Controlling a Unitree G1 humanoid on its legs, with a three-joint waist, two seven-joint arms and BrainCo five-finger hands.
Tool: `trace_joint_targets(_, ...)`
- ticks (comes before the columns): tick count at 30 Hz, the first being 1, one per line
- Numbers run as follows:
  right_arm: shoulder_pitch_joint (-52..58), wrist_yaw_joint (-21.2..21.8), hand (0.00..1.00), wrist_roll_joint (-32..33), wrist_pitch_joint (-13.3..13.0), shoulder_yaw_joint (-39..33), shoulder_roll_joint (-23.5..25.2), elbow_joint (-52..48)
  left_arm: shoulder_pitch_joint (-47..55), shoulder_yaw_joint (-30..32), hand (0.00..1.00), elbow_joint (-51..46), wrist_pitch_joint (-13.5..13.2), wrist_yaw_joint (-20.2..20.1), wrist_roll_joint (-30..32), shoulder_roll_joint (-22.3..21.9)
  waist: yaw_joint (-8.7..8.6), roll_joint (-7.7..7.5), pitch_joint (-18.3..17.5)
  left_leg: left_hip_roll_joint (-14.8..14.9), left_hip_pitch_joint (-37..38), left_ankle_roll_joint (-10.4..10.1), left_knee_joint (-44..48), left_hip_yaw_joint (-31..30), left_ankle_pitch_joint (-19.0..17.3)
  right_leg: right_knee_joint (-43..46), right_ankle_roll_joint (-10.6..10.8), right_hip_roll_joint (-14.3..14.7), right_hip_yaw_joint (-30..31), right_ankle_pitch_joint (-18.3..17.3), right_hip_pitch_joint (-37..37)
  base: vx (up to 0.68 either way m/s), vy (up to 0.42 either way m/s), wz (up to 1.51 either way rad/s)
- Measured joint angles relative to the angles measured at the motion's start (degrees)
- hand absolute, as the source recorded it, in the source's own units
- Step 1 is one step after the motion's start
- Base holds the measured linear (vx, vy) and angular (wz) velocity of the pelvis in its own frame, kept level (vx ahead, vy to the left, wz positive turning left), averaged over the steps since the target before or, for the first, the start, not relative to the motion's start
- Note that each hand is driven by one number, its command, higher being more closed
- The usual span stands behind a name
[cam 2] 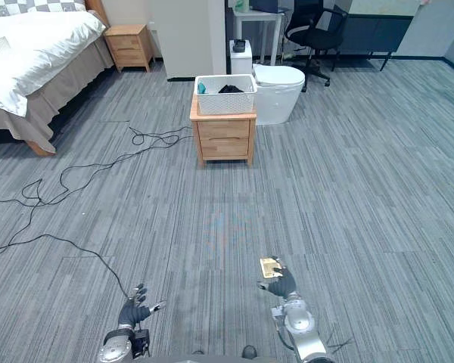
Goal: Pick up the laundry basket with both hands and put the clothes into the washing machine.
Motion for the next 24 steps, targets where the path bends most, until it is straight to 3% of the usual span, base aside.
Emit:
trace_joint_targets(17,-0.4,0.13,0.0,6.78,1.26,-6.29,0.24,8.22,0.15,2.06,0.0,4.5,1.42,-0.23,-0.51,0.03,0.03,-0.6,0.29,-0.55,-2.29,0.56,0.18,-0.31,-0.42,0.43,1.09,-0.53,-0.14,-1.17,-2.5,-0.02,0.0,0.0)
trace_joint_targets(21,-0.95,0.08,0.0,7.46,1.28,-7.18,0.83,8.55,-0.23,2.06,0.0,4.42,1.42,-0.19,-0.54,-1.12,0.13,-1.0,0.52,-0.68,-6.47,1.84,4.24,0.71,-3.01,2.24,1.72,-0.94,0.75,-2.33,-5.85,-0.02,0.02,-0.1)
trace_joint_targets(24,-2.38,0.05,0.0,8.06,1.52,-7.15,1.22,8.6,0.14,2.06,0.0,4.22,1.43,-0.12,-0.68,-1.18,0.2,-1.23,1.2,-0.51,-9.2,2.44,9.86,2.6,-6.93,8.69,2.82,-1.22,2.94,-5.74,-9.71,0.06,0.055,-0.34)
